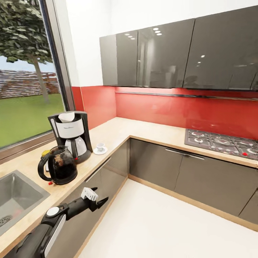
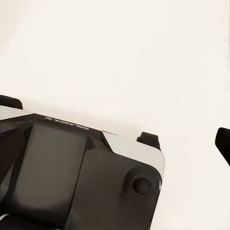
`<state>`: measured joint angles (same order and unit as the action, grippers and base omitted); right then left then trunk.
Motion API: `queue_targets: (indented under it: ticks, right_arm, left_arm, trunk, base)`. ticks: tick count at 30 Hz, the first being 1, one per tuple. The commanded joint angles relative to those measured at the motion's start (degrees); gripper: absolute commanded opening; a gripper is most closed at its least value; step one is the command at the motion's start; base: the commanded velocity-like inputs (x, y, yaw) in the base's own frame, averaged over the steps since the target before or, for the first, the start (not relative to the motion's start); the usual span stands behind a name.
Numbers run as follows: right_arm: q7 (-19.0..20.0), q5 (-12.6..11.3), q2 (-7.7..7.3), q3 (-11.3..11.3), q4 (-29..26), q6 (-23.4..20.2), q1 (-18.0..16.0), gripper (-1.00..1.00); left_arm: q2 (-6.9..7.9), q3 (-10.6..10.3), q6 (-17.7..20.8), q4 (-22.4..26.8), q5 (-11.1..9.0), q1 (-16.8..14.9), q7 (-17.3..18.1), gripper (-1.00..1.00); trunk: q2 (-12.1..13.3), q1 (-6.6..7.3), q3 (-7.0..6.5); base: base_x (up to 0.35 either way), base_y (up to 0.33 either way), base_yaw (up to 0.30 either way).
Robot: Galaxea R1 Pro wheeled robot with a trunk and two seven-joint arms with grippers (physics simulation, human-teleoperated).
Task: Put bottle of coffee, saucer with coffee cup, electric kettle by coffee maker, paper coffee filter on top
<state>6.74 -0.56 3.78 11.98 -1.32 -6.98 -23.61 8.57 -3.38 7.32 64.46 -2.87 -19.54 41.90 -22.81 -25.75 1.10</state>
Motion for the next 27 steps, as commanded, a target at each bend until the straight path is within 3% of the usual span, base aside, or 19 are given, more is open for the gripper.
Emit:
queue_targets:
  ticks: [1, 6, 10, 14, 16, 20, 24, 27]
  right_arm:
    - [0.1, -0.1, 0.0, 0.3, -0.1, -0.3, 0.0, 1.0]
    - [0.1, -0.1, 0.0, 0.3, -0.1, -0.3, 0.0, 1.0]
    - [0.1, -0.1, -0.03, 0.3, -0.1, -0.3, 0.2, 1.0]
    - [0.1, -0.1, -0.06, 0.3, -0.1, -0.3, 0.3, 1.0]
    - [0.1, -0.1, -0.08, 0.3, -0.1, -0.3, 0.4, 1.0]
    - [0.0, -0.1, -0.09, 0.3, -0.1, -0.3, 0.4, 1.0]
    - [0.0, -0.1, -0.06, 0.3, -0.1, -0.3, 0.5, 1.0]
    - [-0.1, -0.1, -0.08, 0.3, -0.1, -0.3, 0.7, 1.0]
  left_arm:
    - [0.04, 0.0, 0.5, -0.1, -0.3, 0.0, 0.1, 1.0]
    - [0.04, 0.0, 0.4, -2.8, -0.1, 0.0, 0.0, 1.0]
    - [0.09, 0.1, -2.7, -12.3, 0.1, 0.0, -0.1, 1.0]
    - [0.17, 0.1, -9.2, -21.5, 0.1, 0.0, -1.1, 1.0]
    - [0.1, 0.1, -14.3, -31.0, 0.2, 0.0, -3.6, 1.0]
    - [0.06, 0.0, -20.0, -43.6, 0.3, 0.0, -8.7, 1.0]
    - [0.29, -0.1, -22.0, -51.9, 0.4, 0.4, -12.5, 1.0]
    - [0.64, -0.3, -22.5, -55.0, 0.4, 4.0, -16.6, 1.0]
  trunk:
    - [-0.1, -0.03, 0.11]
    - [-0.1, -0.03, 0.11]
    - [-0.1, -0.03, 0.11]
    - [-0.1, -0.03, 0.11]
    - [-0.1, -0.03, 0.11]
    - [-0.1, -0.03, 0.11]
    - [-0.1, -0.03, 0.11]
    - [-0.1, -0.03, 0.11]
  base:
    - [0.0, 0.0, -0.263]
    - [0.0, 0.0, -0.263]
    - [0.0, 0.0, -0.263]
    - [0.0, 0.0, -0.263]
    - [0.0, 0.0, -0.263]
    - [0.0, 0.0, -0.263]
    - [0.0, 0.0, -0.263]
    - [0.0, 0.0, -0.263]
